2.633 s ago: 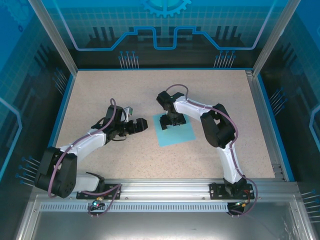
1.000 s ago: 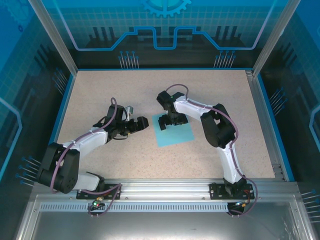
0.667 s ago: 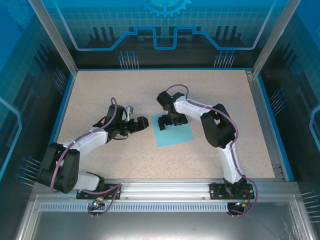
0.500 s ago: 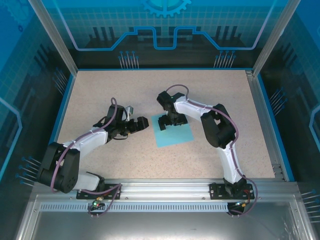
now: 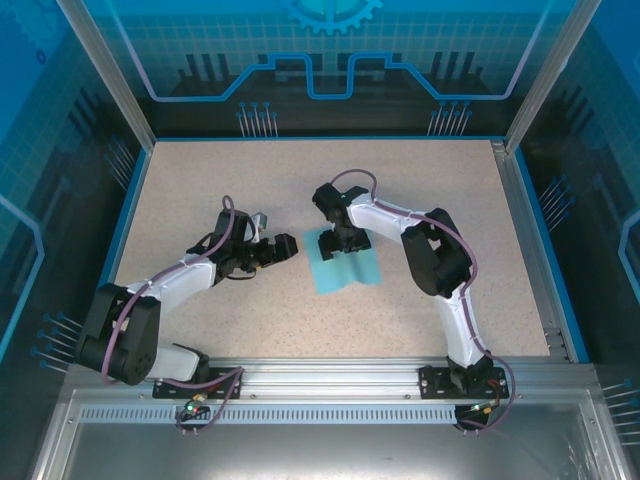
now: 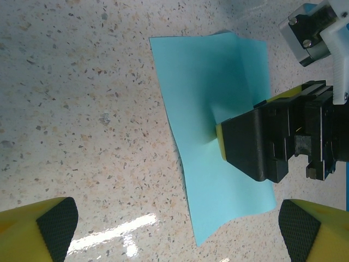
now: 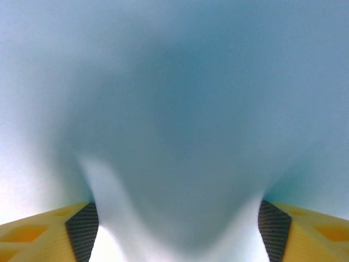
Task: Fold a paper plane with a square sheet of paper (pick it up from the middle)
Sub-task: Fold the square sheet of paper in half at the center of the table.
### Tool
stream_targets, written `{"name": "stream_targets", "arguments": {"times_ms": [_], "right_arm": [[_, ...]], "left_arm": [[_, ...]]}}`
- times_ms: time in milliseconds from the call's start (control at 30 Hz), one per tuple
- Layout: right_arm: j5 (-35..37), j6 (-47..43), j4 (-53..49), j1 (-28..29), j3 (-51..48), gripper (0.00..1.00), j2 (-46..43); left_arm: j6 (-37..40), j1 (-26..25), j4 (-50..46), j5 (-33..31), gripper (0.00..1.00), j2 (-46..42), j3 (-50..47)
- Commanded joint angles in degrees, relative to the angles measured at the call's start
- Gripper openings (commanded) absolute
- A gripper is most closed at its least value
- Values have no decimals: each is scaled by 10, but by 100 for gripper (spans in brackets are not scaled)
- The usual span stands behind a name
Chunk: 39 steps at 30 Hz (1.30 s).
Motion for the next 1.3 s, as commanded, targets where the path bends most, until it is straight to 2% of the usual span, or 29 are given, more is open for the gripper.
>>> {"name": "stream_targets", "arguments": {"times_ms": [0,67,167,267,333,433,567,733,1033,1267], "right_arm": [[-6,3,-17,1,-16,67,-5],[-7,6,-13,-3,-18,54,-16],[-21,5,-2,-5,-27,43,-39],[-49,8,23,-8,-47,33,-72],[-79,15,45,-13,-65,31,-101],[-157,32,99,-26,-102,31,-146],[-301,82,241,-51,-182,32,-209],[-391,154,370,-70,-242,33,-224],[-399,222,471,-91,-323,37,-173],[-371,193,431,-98,-331,38,-176]], "left_arm": [[-3,0,1,13,99,3,12],[-2,1,-1,12,99,2,13],[-3,1,-3,11,99,1,14],[-5,0,-3,11,99,2,16],[-13,1,-3,11,99,3,17],[-30,2,2,16,99,10,19],[-50,2,16,35,99,23,25],[-78,4,49,68,99,35,29],[-102,4,73,90,99,61,35],[-97,3,69,89,99,63,34]]}}
